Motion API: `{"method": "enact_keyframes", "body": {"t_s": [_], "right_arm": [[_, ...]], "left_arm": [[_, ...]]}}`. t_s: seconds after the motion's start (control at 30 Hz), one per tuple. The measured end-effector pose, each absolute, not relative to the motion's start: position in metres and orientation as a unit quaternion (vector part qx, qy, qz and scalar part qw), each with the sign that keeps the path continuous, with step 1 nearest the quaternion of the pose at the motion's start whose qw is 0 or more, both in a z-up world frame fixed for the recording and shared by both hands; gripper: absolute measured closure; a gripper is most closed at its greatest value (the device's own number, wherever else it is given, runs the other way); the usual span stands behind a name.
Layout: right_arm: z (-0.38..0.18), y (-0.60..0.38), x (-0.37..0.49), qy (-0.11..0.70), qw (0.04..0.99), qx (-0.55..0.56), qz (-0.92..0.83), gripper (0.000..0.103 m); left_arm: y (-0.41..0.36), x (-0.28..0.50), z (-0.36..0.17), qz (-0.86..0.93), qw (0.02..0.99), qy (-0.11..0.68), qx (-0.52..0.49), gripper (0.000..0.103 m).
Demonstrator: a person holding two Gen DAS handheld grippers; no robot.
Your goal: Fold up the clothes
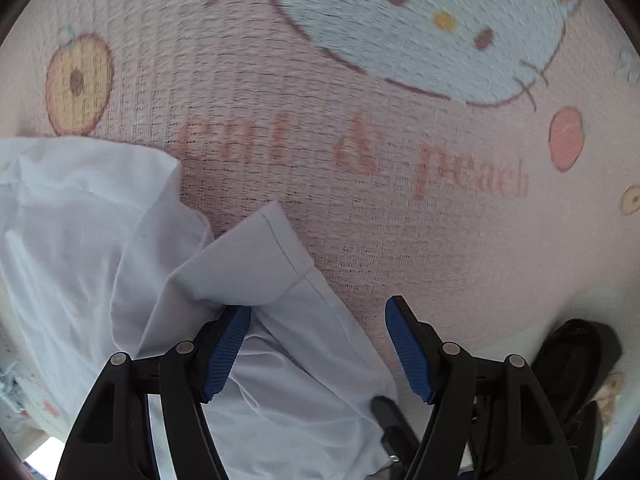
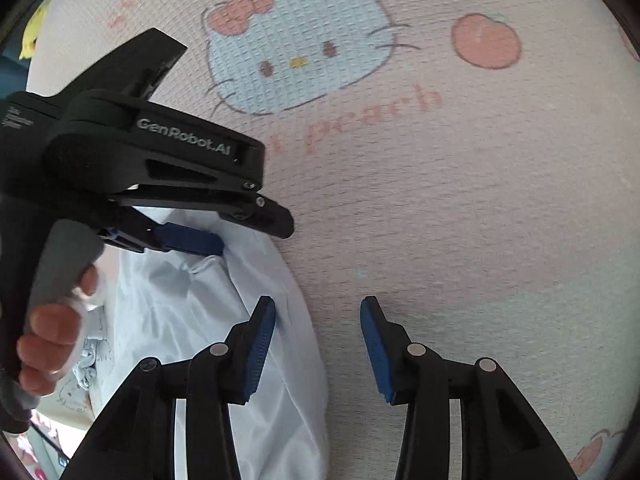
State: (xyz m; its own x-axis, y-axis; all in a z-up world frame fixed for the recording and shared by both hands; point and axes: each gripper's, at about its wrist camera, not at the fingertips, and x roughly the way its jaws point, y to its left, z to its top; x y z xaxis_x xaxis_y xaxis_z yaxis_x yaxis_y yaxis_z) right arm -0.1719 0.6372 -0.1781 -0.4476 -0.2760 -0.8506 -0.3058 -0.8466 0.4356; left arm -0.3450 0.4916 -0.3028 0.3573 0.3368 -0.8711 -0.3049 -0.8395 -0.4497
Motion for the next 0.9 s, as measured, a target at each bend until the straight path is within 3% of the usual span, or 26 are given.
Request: {"method": "enact_keyframes", "body": {"t_s": [0.2,0.43,0.47,0.53,0.67,0.9], "right_arm": [[-0.172,0.603,-0.191,0.199,0.007,-0.551,0.810,0.060],[-0.178,0.582,-0.206,0.197,0.023,-0.565,0.801,0.061],[-0.177,0.583,-0.207,0.212,0.028,-0.559,0.801,0.064],[-0.180,0.584,-0.208,0.252,0.022,-0.559,0.790,0.094],[-0.181,0.577,-0.205,0.269,0.012,-0.550,0.790,0.099],[-0.167,0.543,-0.193,0.240,-0.059,-0.550,0.798,0.100]], "left_arm": [[0.481,-0.354,-0.304,0.556,0.302,-0.030,-0.774,0.035],[0.482,-0.367,-0.300,0.549,0.304,-0.047,-0.777,0.035],[0.483,-0.373,-0.298,0.549,0.306,-0.047,-0.777,0.035],[0.485,-0.380,-0.294,0.548,0.308,-0.050,-0.776,0.035],[0.489,-0.384,-0.284,0.554,0.309,-0.037,-0.772,0.035],[0.513,-0.375,-0.289,0.569,0.308,0.082,-0.758,0.035]]}}
